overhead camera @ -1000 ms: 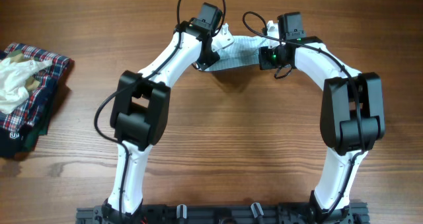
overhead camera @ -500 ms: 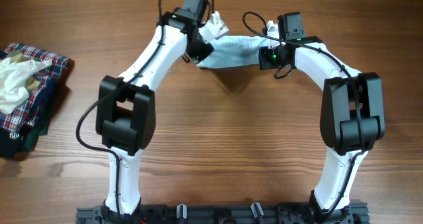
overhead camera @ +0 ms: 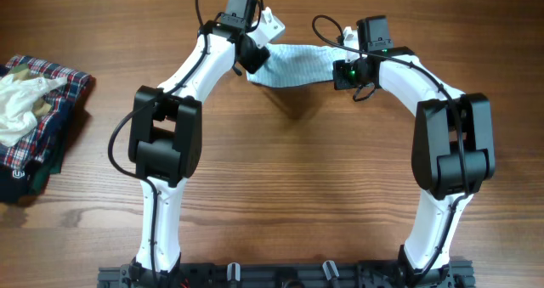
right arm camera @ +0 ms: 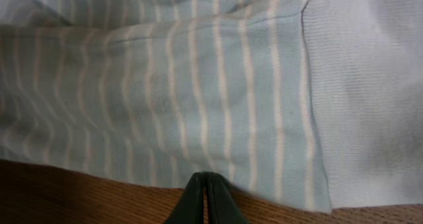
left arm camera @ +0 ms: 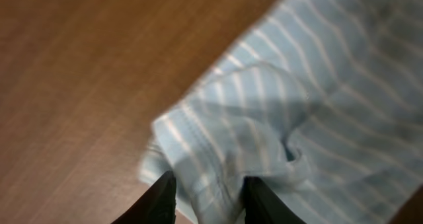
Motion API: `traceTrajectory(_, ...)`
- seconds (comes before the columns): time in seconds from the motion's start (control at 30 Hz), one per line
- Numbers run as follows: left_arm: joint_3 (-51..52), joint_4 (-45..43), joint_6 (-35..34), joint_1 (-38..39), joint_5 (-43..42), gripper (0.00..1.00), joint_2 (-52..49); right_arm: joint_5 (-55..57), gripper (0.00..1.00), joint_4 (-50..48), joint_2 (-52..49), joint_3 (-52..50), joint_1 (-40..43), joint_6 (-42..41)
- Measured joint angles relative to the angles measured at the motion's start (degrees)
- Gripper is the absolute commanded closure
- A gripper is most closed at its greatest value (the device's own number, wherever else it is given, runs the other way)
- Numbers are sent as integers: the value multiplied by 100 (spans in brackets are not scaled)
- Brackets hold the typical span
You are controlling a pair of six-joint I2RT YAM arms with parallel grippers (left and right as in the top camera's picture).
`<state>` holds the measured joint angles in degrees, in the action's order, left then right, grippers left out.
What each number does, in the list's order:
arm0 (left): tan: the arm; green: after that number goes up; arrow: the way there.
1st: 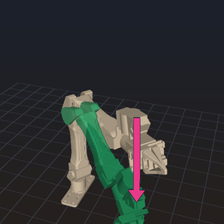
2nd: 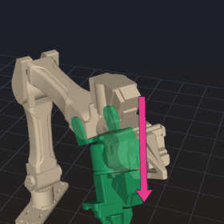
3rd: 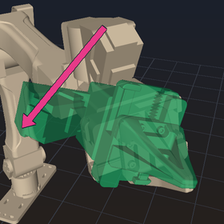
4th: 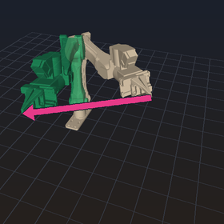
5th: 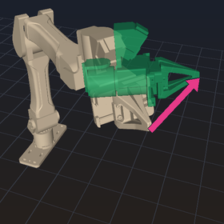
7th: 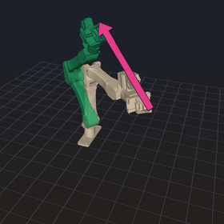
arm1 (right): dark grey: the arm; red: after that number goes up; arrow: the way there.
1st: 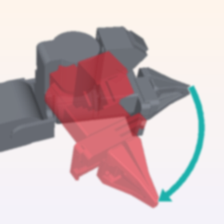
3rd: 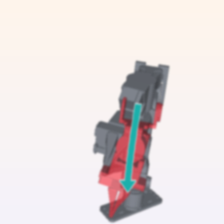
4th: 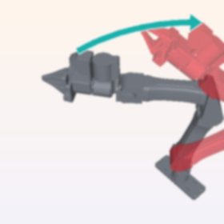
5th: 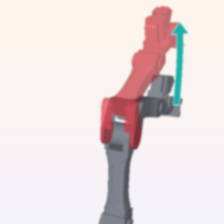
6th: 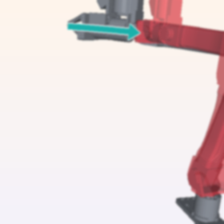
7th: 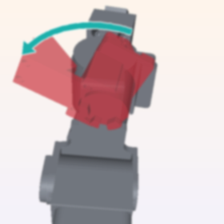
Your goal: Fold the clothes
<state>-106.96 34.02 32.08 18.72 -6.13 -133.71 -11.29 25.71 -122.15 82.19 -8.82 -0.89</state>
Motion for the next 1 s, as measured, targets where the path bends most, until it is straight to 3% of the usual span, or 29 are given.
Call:
traceTrajectory(0.07, 0, -199, -190, -15, 72, 41, 0, 0, 96, 9, 0, 0, 0, 0)
traceTrajectory(0.13, 0, -245, -304, -15, 136, 37, 0, 0, 96, 15, 0, 0, 0, 0)
traceTrajectory(0.23, 0, -243, -334, -15, 317, 37, 0, 0, 96, 17, 0, 0, 0, 0)
traceTrajectory(0.43, 0, -212, -579, -15, 1519, 37, 0, 0, 96, 37, 0, 0, 0, 0)
traceTrajectory(0.53, 0, -120, -861, -15, 1943, 27, 0, 0, 96, 59, 0, 0, 0, 0)
traceTrajectory(0.63, 0, 109, -1016, -15, 2131, 6, 0, 0, 96, 61, 0, 0, 0, 0)
traceTrajectory(0.8, 0, 310, -1517, -15, 2216, 0, 11, 0, 94, 61, 0, 0, 0, 0)
traceTrajectory(0.97, 0, 505, -2103, -15, 1670, 5, 684, 0, 96, 72, 0, 0, 0, -22)
traceTrajectory(1.0, 0, 540, -2245, -15, 1530, 27, 844, 2, 96, 131, 0, 0, 0, -39)
